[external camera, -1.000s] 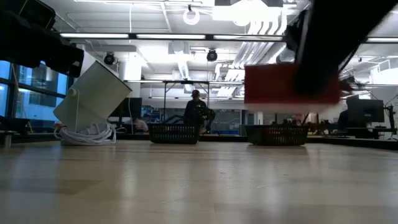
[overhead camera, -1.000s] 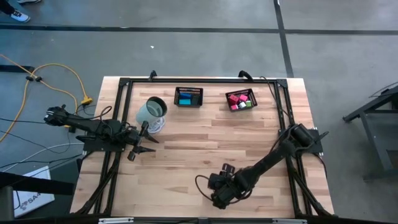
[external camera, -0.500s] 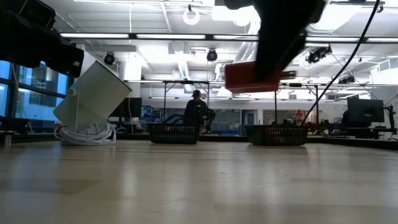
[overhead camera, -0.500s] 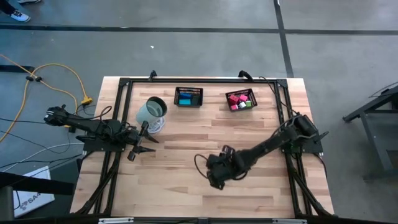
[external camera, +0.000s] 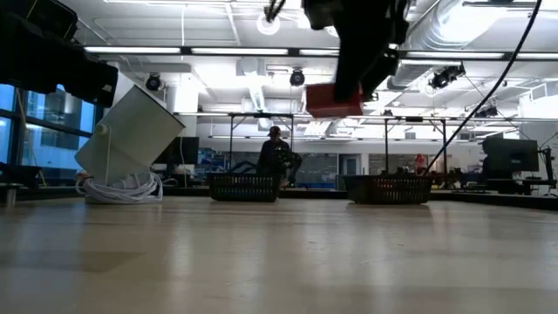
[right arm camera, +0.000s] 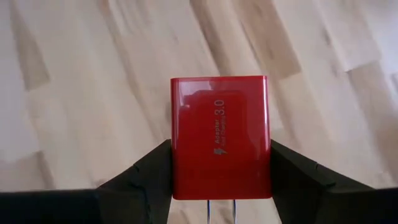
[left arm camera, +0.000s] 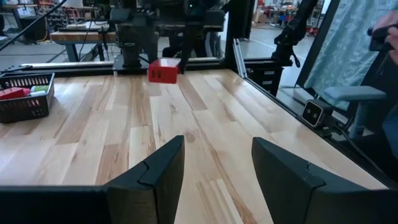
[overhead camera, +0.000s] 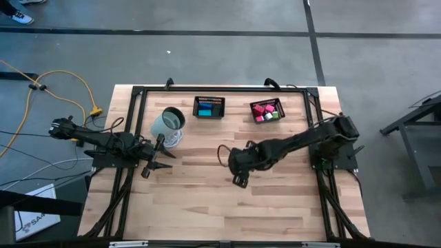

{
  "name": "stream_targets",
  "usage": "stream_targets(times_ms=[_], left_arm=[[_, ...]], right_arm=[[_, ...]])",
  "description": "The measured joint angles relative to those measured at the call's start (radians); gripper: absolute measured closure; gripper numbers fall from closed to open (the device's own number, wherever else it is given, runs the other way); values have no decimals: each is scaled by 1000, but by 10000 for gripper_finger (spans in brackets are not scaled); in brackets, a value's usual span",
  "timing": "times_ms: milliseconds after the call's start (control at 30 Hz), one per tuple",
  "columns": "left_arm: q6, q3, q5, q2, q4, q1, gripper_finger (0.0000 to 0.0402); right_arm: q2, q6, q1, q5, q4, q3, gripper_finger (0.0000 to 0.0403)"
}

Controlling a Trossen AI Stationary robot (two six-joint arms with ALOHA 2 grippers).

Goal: Pick & Place Office items
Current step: Put the red charger adapter into the right black bin

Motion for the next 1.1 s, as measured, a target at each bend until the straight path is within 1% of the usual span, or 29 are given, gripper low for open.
stream_targets(times_ms=[300,533,667,867,967,1100], left_arm=[[0,0,-1,0,9,0,221],[0,0,0,0,12,0,221],[0,0,0,0,17,0,221],[0,0,0,0,23,0,221],[0,0,0,0,24,0,221],[0,0,0,0,25,0,221]], right_arm=[[-165,-108,-145,-33,78,-179,200],[-255,-212,-295,-53,81,-271,200],[-282,-273,-391,-66,84,-292,200],[-285,-350,-544,-116,97,-320,199],[-285,-362,-613,-160,126,-346,200],[-285,-382,-684,-181,166,-385,200]])
